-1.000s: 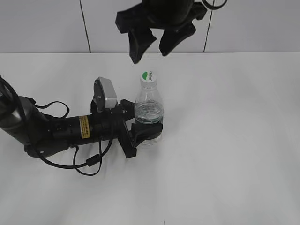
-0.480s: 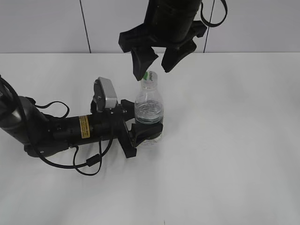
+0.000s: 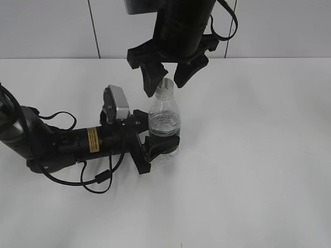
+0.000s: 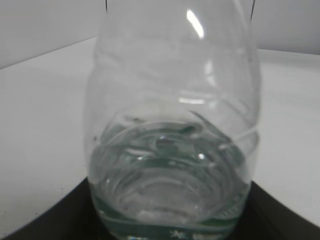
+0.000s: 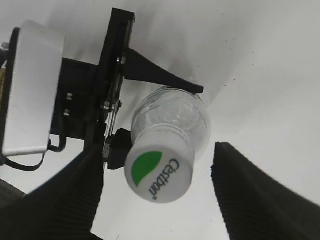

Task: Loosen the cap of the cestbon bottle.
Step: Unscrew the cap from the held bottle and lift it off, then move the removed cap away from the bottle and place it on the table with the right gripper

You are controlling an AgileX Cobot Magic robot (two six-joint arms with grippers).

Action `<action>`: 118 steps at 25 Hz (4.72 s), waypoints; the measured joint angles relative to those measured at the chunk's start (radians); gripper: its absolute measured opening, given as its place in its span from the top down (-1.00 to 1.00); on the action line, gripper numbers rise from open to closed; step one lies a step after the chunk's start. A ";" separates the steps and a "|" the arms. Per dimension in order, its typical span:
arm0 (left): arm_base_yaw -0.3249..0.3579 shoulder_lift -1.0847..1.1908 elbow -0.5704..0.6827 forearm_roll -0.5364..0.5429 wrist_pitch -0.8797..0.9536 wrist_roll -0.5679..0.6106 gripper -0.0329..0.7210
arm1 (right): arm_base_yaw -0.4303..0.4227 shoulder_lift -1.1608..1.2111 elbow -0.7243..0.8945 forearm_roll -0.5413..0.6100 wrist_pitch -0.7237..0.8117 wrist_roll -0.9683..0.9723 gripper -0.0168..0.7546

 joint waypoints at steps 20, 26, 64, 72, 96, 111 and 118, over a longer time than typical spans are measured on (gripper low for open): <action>0.000 0.000 0.000 0.000 0.001 0.000 -0.18 | 0.001 0.012 -0.002 -0.016 0.000 -0.164 0.17; 0.000 0.000 0.000 0.000 0.001 0.000 -0.18 | 0.001 0.012 -0.002 -0.016 0.000 -0.470 0.17; 0.001 0.000 -0.002 0.003 0.002 -0.003 -0.18 | 0.001 -0.113 -0.002 -0.072 0.000 -1.489 0.19; 0.001 0.000 -0.002 -0.008 0.002 -0.003 -0.18 | 0.001 -0.198 -0.002 -0.156 0.000 -0.822 0.19; 0.000 0.000 -0.002 -0.049 0.007 -0.021 -0.18 | -0.529 -0.181 0.199 -0.110 -0.028 -0.190 0.19; 0.000 0.000 -0.002 -0.053 0.007 -0.022 -0.18 | -0.534 0.076 0.335 -0.041 -0.368 -0.190 0.19; 0.000 0.000 -0.002 -0.054 0.007 -0.022 -0.18 | -0.534 0.168 0.335 -0.041 -0.403 -0.190 0.19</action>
